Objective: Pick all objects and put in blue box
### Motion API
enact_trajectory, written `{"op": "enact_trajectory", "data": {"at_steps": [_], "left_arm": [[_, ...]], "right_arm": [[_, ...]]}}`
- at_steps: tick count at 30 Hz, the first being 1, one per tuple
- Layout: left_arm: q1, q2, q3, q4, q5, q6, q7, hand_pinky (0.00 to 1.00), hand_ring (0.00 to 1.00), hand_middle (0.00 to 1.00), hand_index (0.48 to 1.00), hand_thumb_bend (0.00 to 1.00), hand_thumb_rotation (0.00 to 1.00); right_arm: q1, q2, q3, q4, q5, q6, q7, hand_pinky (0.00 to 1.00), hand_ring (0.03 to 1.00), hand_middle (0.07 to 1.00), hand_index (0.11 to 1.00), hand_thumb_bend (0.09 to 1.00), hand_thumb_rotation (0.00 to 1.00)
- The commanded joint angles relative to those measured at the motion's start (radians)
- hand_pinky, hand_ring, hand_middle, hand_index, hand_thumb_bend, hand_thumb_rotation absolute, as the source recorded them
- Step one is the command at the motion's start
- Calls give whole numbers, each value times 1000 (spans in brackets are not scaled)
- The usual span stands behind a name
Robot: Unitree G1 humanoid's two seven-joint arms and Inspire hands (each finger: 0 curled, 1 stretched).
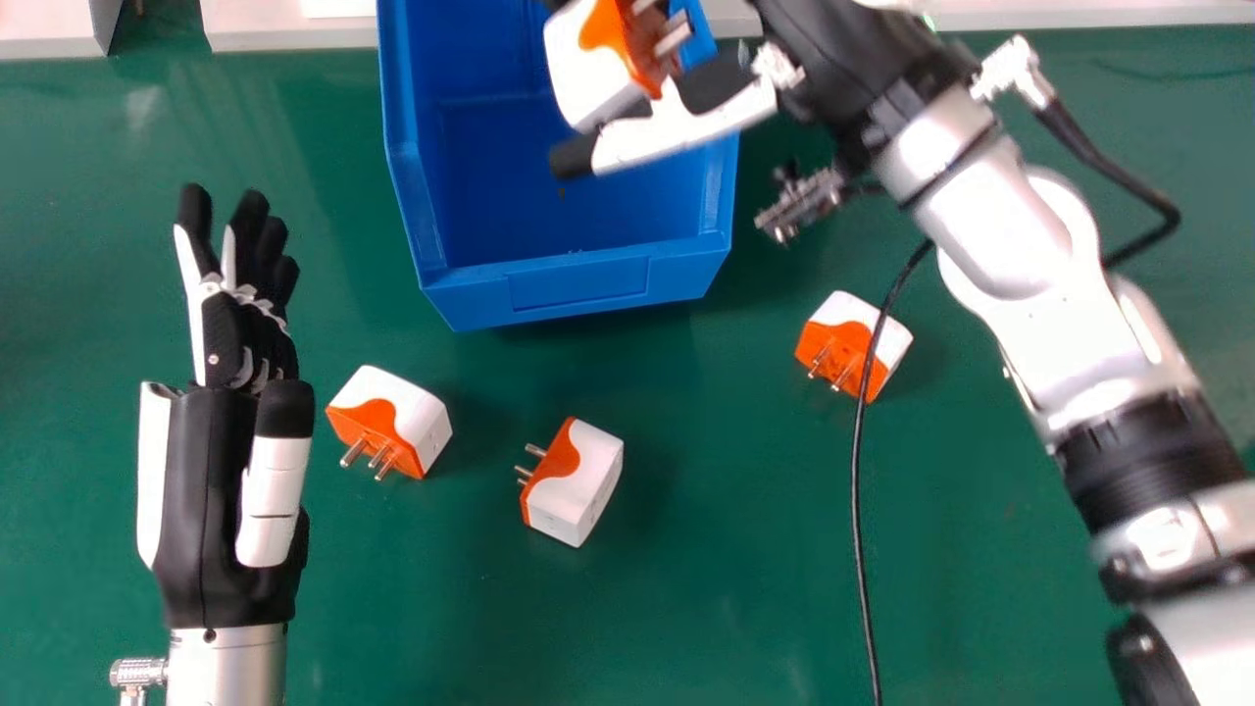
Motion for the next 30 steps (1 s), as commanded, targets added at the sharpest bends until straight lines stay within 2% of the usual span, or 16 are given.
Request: {"op": "enact_trajectory", "data": {"at_steps": [1,7,12,18,27,30], "left_arm": [[-17,3,7,4,-3,-34,-6,1000,1000,1000,1000,800,888],[-31,2,11,26,2,-46,-6,1000,1000,1000,1000,794,887],[-41,4,11,34,3,-47,-5,1000,1000,1000,1000,786,885],[-49,4,12,41,6,-46,-4,1000,1000,1000,1000,775,881],[-55,5,14,43,8,-45,-2,1000,1000,1000,1000,769,878],[-62,5,16,48,17,-46,3,1000,1000,1000,1000,768,877]], "right_arm": [[-105,5,0,57,-12,-21,-43,297,368,495,529,512,0],[-221,16,24,234,-79,-45,-146,306,370,491,530,513,0],[-304,38,38,383,-106,-49,-214,319,379,488,524,515,0],[-397,96,72,558,-147,32,-294,343,398,482,515,517,0],[-444,160,142,652,-219,136,-402,376,415,483,504,519,0],[-451,181,170,665,-244,162,-422,386,421,482,502,519,0]]}}
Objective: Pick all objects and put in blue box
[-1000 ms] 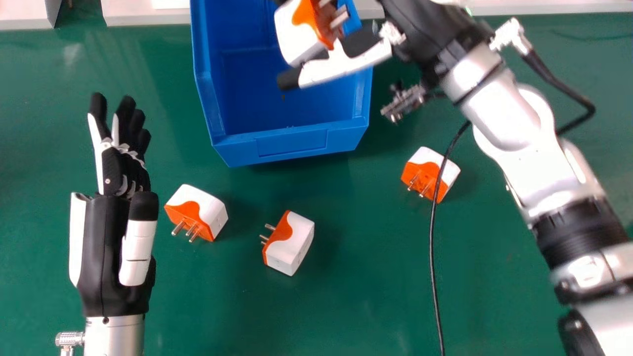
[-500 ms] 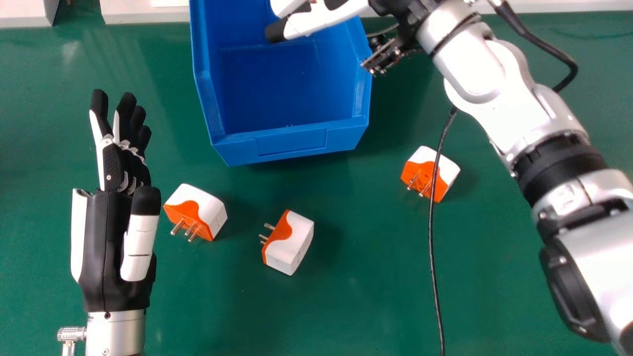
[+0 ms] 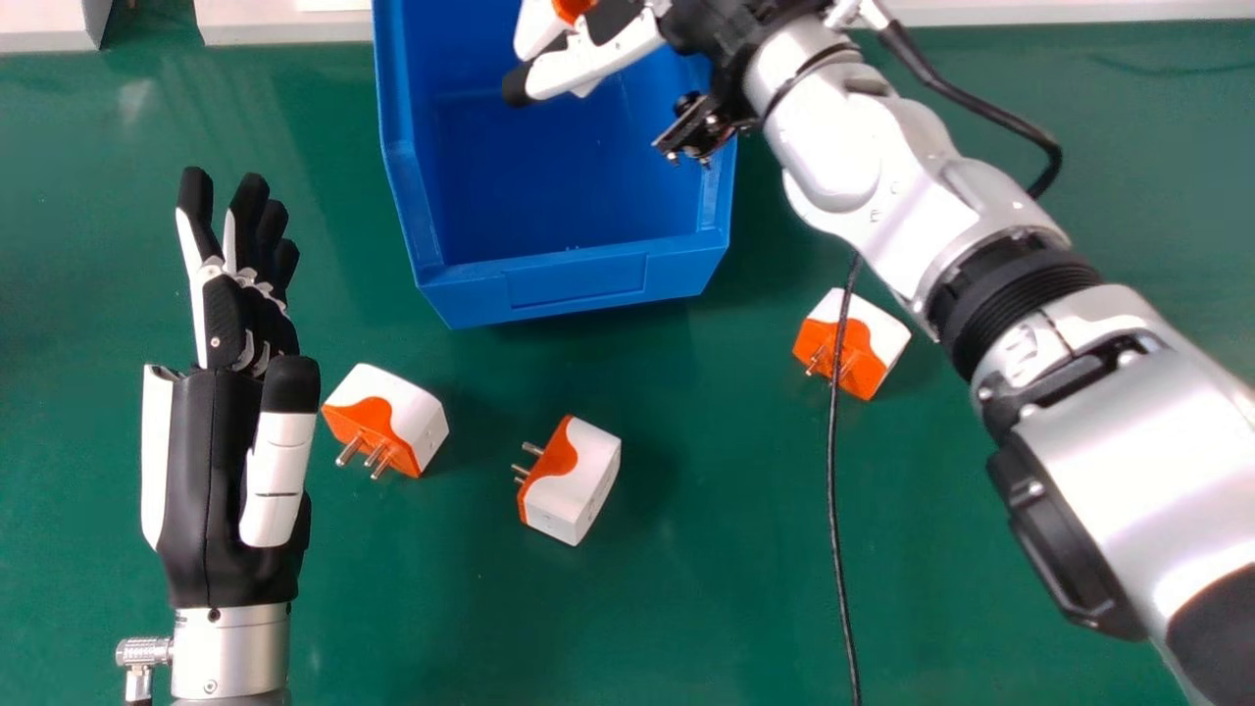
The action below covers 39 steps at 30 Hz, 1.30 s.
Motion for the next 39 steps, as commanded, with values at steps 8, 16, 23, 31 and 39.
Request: {"op": "enact_trajectory", "data": {"at_steps": [8,16,23,31,39], "left_arm": [[-20,3,9,5,30,-22,12,1000,1000,1000,1000,766,876],[-24,-2,8,9,45,-26,26,1000,1000,1000,1000,752,877],[-28,1,9,21,55,-35,38,1000,1000,1000,1000,743,879],[-37,7,7,32,48,-41,39,1000,1000,1000,1000,729,884],[-43,9,6,43,32,-44,24,1000,1000,1000,1000,716,889]], "right_arm": [[-81,46,72,25,-65,92,-61,390,419,484,497,520,0],[-87,64,98,35,-92,149,-93,377,412,484,496,520,0],[-87,61,109,41,-94,165,-92,363,402,483,498,519,0],[-96,65,108,42,-87,186,-37,376,400,486,506,519,0],[-100,61,59,38,-35,176,61,423,493,586,613,781,72]]}}
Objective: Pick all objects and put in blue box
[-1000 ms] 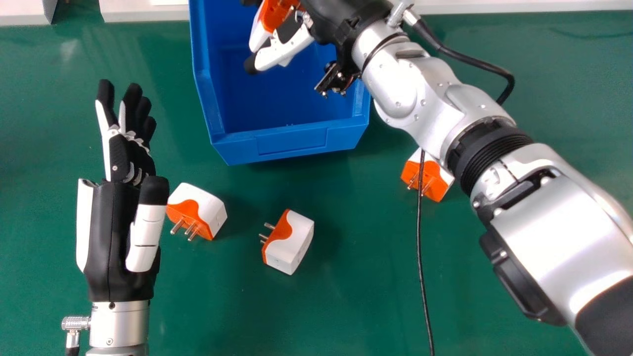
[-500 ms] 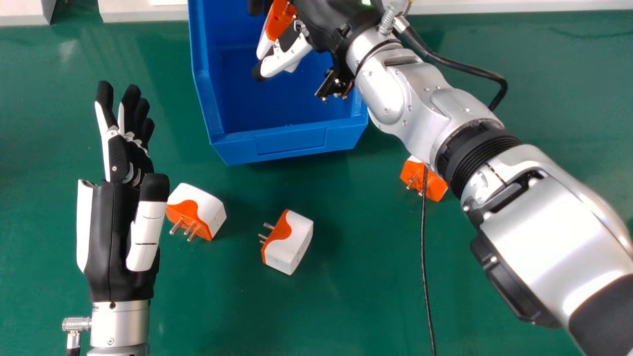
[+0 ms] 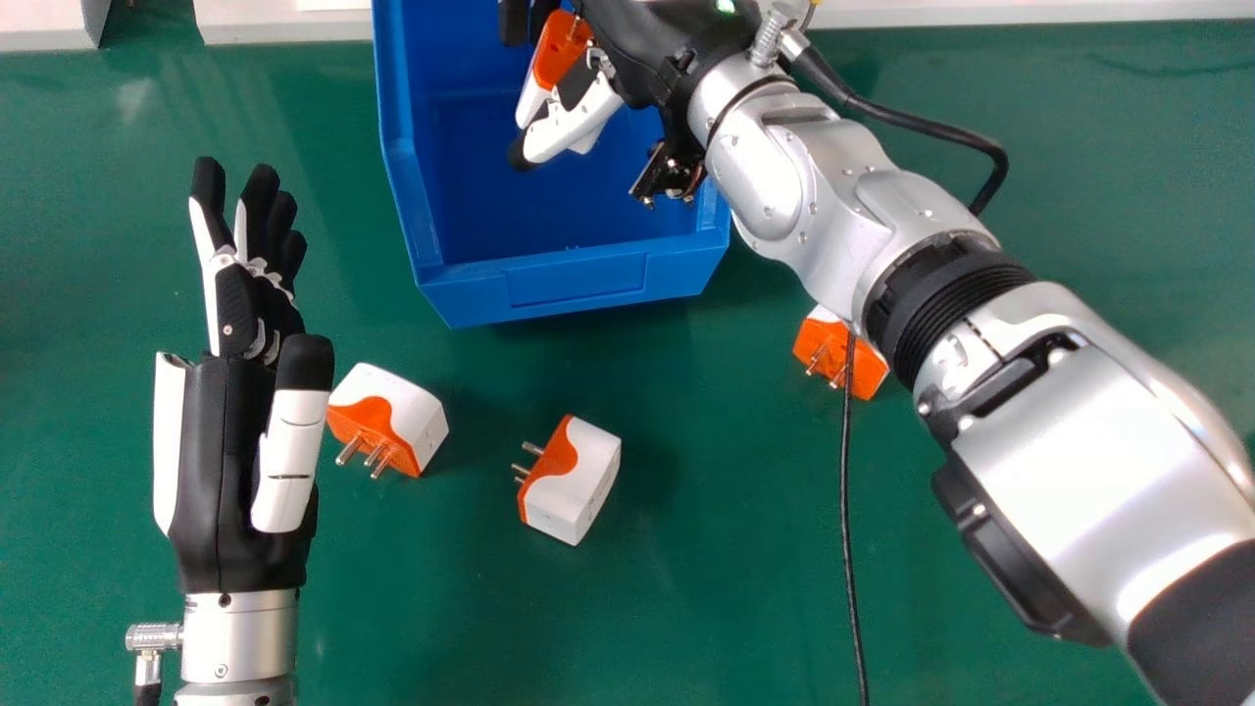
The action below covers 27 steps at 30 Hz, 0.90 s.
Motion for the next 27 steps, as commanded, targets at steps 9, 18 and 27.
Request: {"op": "enact_trajectory", "data": {"at_steps": [9,18,27], "left_arm": [[-10,7,3,4,-8,-32,-13,1000,1000,1000,1000,707,890],[-10,9,3,8,-7,-37,-14,1000,1000,1000,1000,695,890],[-1,9,0,-4,-9,-44,-14,1000,1000,1000,1000,694,888]], "right_arm": [[-63,-7,-42,-16,46,8,59,593,712,768,752,955,167],[-63,-16,-45,-22,43,-10,55,659,790,837,802,994,196],[-14,-75,-111,-76,117,-177,49,652,787,834,805,1000,201]]}}
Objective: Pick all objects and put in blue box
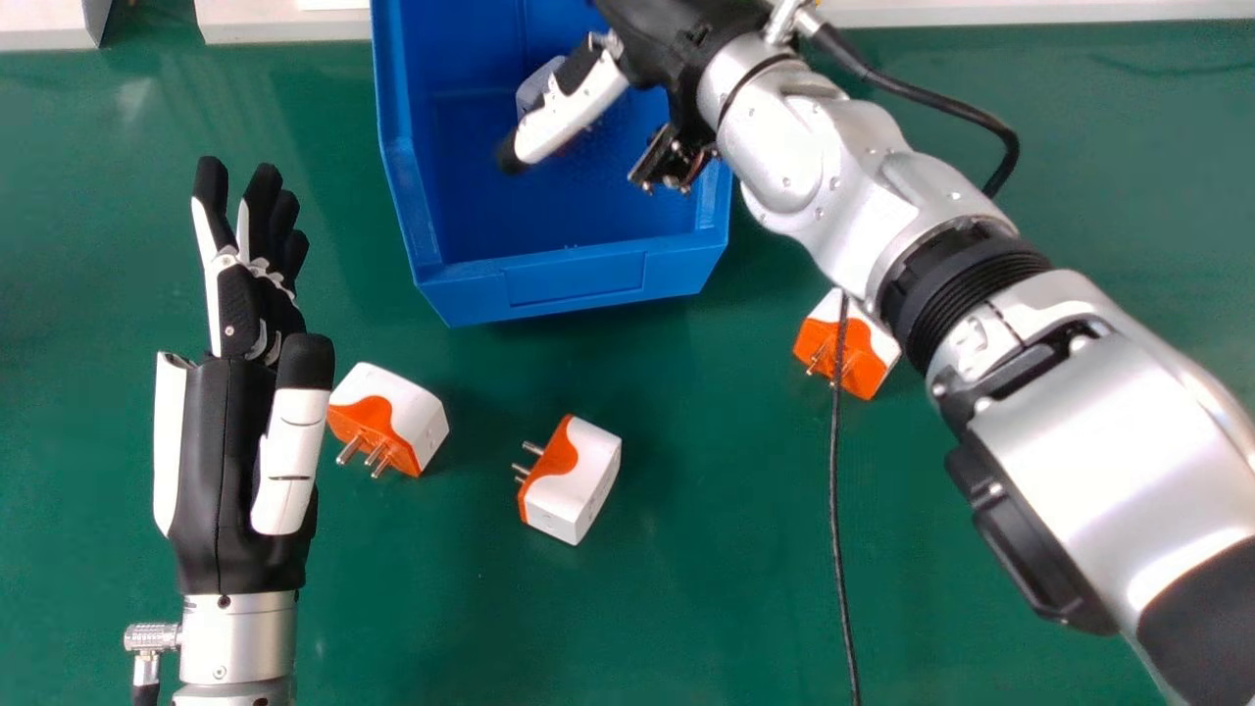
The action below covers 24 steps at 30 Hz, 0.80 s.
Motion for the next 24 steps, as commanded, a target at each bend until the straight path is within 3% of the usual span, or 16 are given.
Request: {"op": "enact_trajectory", "data": {"at_steps": [1,7,10,17,24], "left_arm": [[3,4,-1,-18,-9,-27,-5,1000,1000,1000,1000,694,888],[6,4,-3,-16,-24,-29,-15,1000,1000,1000,1000,706,883],[8,2,-3,-18,-29,-29,-20,1000,1000,1000,1000,706,881],[23,1,-3,-35,-25,-28,-18,1000,1000,1000,1000,708,877],[40,4,-2,-55,-26,-21,-18,1000,1000,1000,1000,746,874]], "right_arm": [[-3,-36,-27,-48,39,-73,-5,652,787,834,805,1000,201],[146,-131,-84,-178,123,-320,13,649,766,806,793,1000,191],[258,-191,-93,-292,119,-415,-16,620,753,797,790,1000,187],[565,-344,-152,-604,54,-520,-125,718,832,861,842,1000,225],[796,-421,-237,-711,64,-590,-181,769,883,910,878,1000,267]]}}
